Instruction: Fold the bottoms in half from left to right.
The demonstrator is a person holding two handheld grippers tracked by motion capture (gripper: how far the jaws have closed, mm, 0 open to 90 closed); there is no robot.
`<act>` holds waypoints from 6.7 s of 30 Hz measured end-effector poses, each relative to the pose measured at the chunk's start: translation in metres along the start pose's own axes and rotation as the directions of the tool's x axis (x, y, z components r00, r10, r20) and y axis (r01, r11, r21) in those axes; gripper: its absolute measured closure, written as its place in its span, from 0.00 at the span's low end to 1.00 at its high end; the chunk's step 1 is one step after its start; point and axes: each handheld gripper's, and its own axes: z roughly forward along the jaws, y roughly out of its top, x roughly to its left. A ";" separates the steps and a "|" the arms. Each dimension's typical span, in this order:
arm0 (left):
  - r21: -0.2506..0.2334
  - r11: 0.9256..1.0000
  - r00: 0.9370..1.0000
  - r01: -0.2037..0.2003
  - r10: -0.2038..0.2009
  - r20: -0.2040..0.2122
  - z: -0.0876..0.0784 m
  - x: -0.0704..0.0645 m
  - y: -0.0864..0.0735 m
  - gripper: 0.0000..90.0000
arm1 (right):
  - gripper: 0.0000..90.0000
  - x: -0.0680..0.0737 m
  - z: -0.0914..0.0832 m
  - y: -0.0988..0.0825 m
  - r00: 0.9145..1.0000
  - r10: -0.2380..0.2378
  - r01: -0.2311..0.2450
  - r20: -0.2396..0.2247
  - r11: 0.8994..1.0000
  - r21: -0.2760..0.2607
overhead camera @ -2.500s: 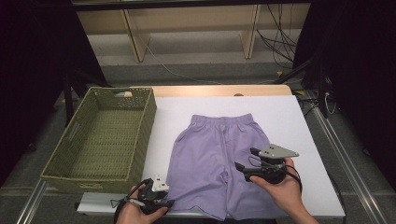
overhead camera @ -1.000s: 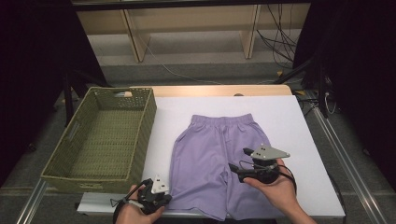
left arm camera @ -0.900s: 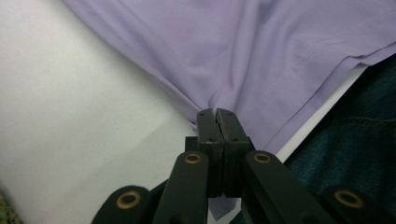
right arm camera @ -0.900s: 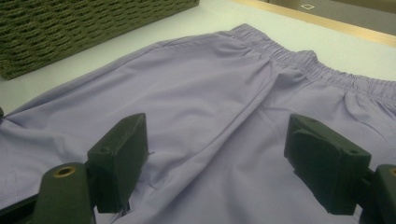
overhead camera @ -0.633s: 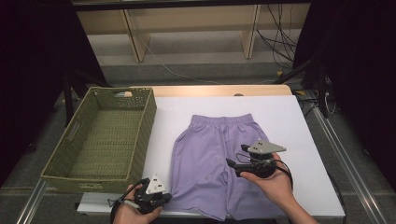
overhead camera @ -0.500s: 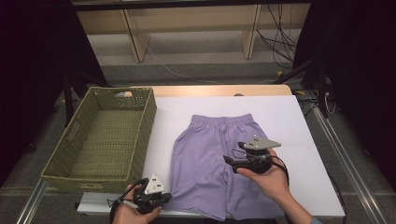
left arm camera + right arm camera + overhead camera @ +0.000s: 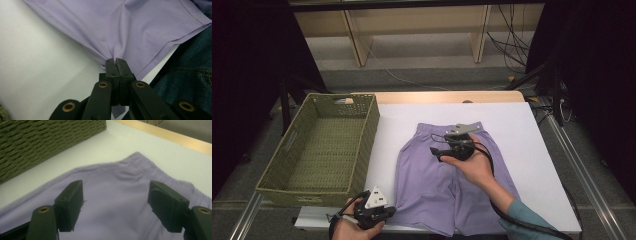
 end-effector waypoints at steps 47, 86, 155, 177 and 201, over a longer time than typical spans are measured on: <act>-0.026 1.000 1.000 -0.015 0.016 0.027 -0.001 -0.005 0.000 0.99 | 0.88 -0.004 0.153 0.048 0.968 -0.139 0.061 0.211 0.938 0.340; -0.321 0.945 0.995 0.060 -0.031 0.096 -0.055 0.002 0.020 0.99 | 0.97 -0.003 0.131 0.108 0.984 -0.023 -0.005 0.175 0.987 0.158; -0.451 0.891 0.999 -0.047 0.049 -0.007 -0.095 0.003 0.022 0.99 | 0.97 0.021 0.122 0.155 0.996 -0.004 0.008 0.085 0.999 -0.046; -0.479 0.876 0.999 -0.052 0.045 -0.026 -0.103 0.002 0.023 0.99 | 0.97 0.027 0.123 0.162 0.997 -0.004 0.010 0.075 0.997 -0.077; -0.502 0.864 0.999 -0.045 0.033 -0.032 -0.108 0.003 0.022 0.99 | 0.97 0.033 0.124 0.169 0.998 -0.005 0.012 0.069 0.996 -0.093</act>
